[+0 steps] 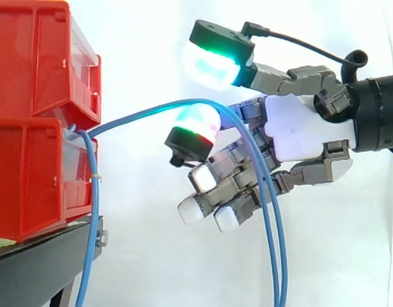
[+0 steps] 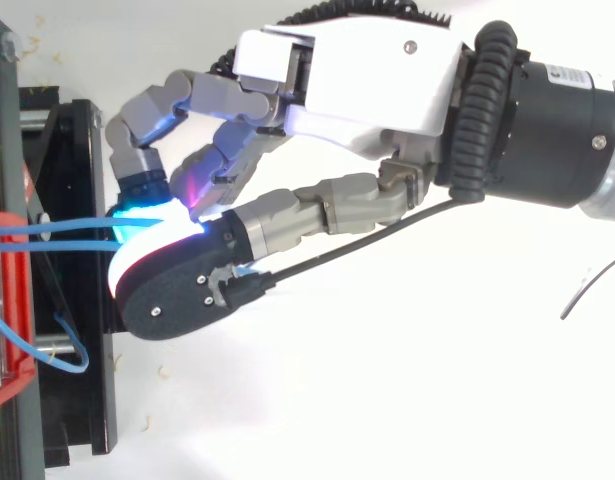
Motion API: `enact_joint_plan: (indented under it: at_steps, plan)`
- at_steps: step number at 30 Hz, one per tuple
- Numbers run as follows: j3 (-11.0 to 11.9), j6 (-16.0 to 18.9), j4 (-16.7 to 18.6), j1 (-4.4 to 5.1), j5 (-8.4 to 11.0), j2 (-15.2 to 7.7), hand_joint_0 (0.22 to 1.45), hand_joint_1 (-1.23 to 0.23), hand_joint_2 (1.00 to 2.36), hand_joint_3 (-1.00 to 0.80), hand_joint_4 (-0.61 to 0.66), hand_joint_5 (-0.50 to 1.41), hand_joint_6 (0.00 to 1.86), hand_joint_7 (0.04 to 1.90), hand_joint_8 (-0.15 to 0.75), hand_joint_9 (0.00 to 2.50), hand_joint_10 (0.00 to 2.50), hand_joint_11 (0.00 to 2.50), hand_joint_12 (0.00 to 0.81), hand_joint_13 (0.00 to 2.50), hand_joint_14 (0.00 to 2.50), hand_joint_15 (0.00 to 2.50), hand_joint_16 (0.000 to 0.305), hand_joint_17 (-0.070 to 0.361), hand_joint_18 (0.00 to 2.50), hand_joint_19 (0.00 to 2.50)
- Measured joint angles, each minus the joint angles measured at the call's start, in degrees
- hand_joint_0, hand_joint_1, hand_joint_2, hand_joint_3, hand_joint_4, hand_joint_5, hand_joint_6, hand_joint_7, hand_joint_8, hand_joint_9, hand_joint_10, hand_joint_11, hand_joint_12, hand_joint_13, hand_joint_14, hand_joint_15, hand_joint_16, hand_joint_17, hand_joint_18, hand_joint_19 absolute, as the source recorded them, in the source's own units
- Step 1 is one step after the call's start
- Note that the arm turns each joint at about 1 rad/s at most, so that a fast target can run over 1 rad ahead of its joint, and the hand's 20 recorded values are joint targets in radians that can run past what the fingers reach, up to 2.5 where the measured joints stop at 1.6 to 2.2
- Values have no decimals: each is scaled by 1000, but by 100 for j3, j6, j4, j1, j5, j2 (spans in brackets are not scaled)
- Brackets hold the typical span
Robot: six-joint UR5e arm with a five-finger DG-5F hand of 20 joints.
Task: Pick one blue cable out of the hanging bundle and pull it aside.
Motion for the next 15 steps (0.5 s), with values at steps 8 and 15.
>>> enact_joint_plan:
  at_steps: [8, 15]
  plan:
    - [2, 0, -59, -5, 1, 3, 555, -672, 1022, -180, 133, -132, 866, 1438, 309, 930, 23, 712, 346, 689, 16, 401, 50, 114, 702, 477]
    - [7, -5, -54, -3, 5, 1, 668, -878, 1000, -500, 108, -138, 886, 1391, 283, 849, 24, 753, 330, 650, 16, 382, 48, 107, 691, 427]
